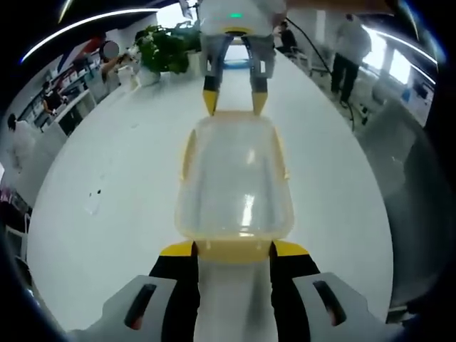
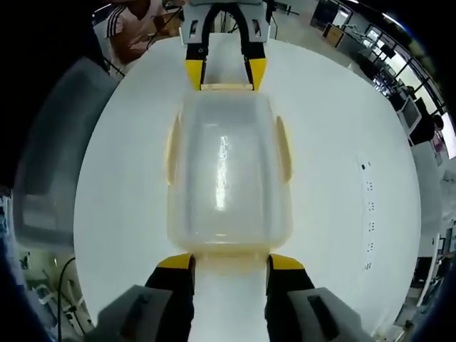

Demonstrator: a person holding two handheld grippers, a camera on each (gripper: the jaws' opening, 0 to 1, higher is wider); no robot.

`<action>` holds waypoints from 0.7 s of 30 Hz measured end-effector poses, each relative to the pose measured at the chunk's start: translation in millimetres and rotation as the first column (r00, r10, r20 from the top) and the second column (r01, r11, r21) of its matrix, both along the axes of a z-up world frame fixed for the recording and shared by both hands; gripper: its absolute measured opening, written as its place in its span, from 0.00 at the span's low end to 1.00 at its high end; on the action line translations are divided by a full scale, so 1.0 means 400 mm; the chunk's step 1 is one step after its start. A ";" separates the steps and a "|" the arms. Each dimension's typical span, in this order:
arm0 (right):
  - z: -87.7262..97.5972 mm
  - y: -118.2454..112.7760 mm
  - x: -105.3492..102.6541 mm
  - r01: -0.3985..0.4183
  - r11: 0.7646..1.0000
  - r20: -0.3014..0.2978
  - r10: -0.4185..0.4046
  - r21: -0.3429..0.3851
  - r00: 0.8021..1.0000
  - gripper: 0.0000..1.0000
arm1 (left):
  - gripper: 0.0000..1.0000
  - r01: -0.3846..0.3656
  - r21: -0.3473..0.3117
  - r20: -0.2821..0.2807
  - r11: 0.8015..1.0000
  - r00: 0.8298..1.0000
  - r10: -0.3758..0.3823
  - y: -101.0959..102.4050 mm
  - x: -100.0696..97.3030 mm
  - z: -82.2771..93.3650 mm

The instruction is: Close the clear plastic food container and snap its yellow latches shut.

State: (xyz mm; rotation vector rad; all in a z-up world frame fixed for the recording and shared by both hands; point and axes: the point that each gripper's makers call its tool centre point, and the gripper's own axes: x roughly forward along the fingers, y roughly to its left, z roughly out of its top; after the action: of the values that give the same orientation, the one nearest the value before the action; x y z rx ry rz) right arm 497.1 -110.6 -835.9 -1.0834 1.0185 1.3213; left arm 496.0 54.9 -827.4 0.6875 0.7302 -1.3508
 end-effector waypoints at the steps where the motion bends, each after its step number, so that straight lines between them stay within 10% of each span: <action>1: -0.004 0.000 -0.005 0.003 1.000 -0.009 -0.003 0.001 1.000 0.36 | 0.35 0.005 0.002 0.003 1.000 1.000 -0.005 -0.001 0.001 -0.001; 21: -0.016 0.055 -0.073 0.138 0.987 -0.052 -0.135 0.076 0.990 0.37 | 0.36 0.162 0.027 -0.032 0.986 0.986 -0.161 0.042 -0.010 -0.012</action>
State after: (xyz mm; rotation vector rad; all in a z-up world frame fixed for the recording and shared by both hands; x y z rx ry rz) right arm 467.8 -88.6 -842.4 -0.9103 1.0474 1.2705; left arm 491.9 71.9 -832.2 0.7647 0.7311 -1.5035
